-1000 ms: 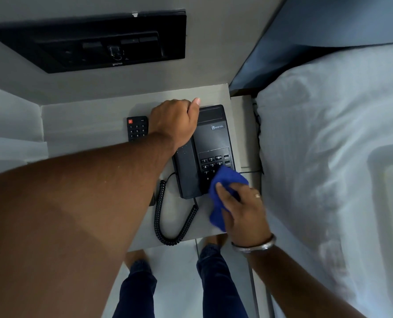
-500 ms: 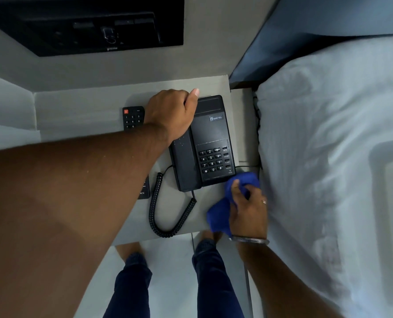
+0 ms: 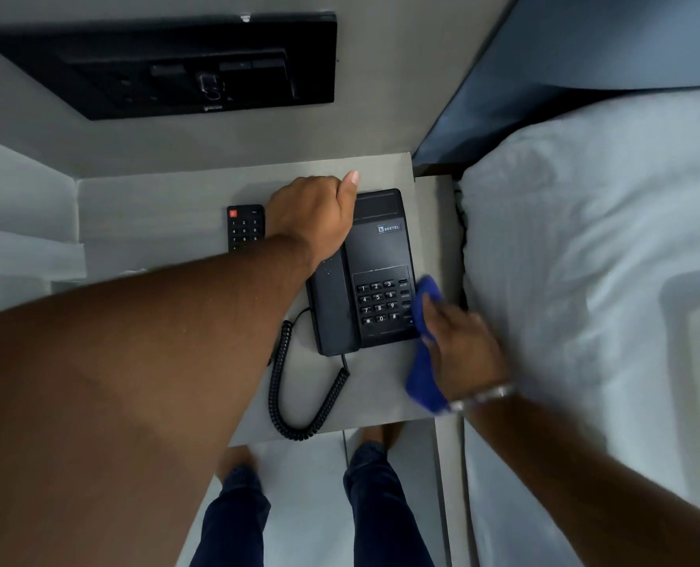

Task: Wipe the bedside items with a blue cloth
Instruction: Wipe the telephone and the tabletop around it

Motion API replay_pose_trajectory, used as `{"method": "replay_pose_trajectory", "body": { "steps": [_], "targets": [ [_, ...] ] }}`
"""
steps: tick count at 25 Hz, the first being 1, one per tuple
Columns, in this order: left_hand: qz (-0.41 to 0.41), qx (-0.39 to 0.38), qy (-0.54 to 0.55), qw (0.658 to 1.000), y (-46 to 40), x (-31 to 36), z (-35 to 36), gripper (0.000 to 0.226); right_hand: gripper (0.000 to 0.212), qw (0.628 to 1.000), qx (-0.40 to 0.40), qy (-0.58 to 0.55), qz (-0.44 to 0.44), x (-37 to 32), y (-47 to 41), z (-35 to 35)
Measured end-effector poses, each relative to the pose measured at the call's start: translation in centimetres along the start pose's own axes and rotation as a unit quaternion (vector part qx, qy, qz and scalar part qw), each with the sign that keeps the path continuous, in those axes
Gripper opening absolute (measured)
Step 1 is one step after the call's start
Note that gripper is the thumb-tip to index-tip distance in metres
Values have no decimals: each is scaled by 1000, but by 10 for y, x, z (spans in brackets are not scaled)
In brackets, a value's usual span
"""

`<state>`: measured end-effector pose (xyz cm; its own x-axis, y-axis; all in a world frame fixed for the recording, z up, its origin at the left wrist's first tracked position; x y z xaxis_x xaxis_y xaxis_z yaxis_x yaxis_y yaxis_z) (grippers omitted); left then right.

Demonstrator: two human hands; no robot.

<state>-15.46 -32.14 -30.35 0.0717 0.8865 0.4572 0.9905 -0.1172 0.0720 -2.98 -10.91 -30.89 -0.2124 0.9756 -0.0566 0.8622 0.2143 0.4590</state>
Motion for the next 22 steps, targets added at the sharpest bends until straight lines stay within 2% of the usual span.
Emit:
{"method": "replay_pose_trajectory", "body": {
  "steps": [1, 2, 3, 5, 6, 8, 9, 10, 12, 14, 17, 19, 20, 22],
  "targets": [
    [-2, -3, -2, 1000, 0, 0, -1, 56, 63, 995, -68, 66, -37, 5, 26, 13],
    [-5, -7, 0, 1000, 1, 0, -1, 56, 62, 990, -105, 83, -42, 11, 44, 19],
    [-9, -14, 4, 1000, 2, 1, -1, 55, 58, 993, -102, 61, -17, 14, 50, 14],
    [-29, -34, 46, 998, 0, 1, -1, 55, 49, 995, -16, -71, 76, 12, 42, -20],
    [-46, -46, 95, 993, -3, -4, -1, 54, 45, 984, 37, -149, 87, 6, 35, -40],
    [-65, -58, 207, 975, -11, -16, -10, 39, 43, 970, 134, -202, 16, -15, 9, -83],
    [-60, -74, 238, 967, -13, -24, -16, 23, 45, 968, 150, -198, -35, -32, -7, -98],
    [-36, -108, 245, 963, -15, -30, -22, 18, 48, 970, 141, -181, -78, -50, -24, -108],
    [1, -214, 251, 944, -14, -40, -26, 34, 53, 979, 88, -95, -159, -84, -56, -112],
    [-9, -267, 273, 924, -12, -48, -23, 42, 52, 971, 52, 11, -232, -97, -79, -103],
    [-27, -269, 326, 906, -13, -54, -18, 47, 48, 935, 45, 73, -345, -99, -76, -90],
    [-22, -264, 316, 911, -13, -57, -18, 46, 44, 898, 13, 78, -433, -109, -41, -60],
    [-12, -260, 300, 918, -13, -57, -18, 43, 44, 887, -36, 76, -455, -111, -17, -40],
    [8, -251, 272, 929, -12, -53, -21, 36, 46, 889, -187, 64, -413, -98, 25, -2]
  ]
}}
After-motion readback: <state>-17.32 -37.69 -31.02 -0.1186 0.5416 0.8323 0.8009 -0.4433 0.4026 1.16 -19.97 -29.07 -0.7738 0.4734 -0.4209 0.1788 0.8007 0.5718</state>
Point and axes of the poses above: each hand's wrist, its own y-axis away from the middle knuckle, its own z-axis out of the palm, x = y × z, the point moved 5 cm from there along -y, towards the middle knuckle, and after that the axes turned 9 degrees about z, right-handed, at the moved point
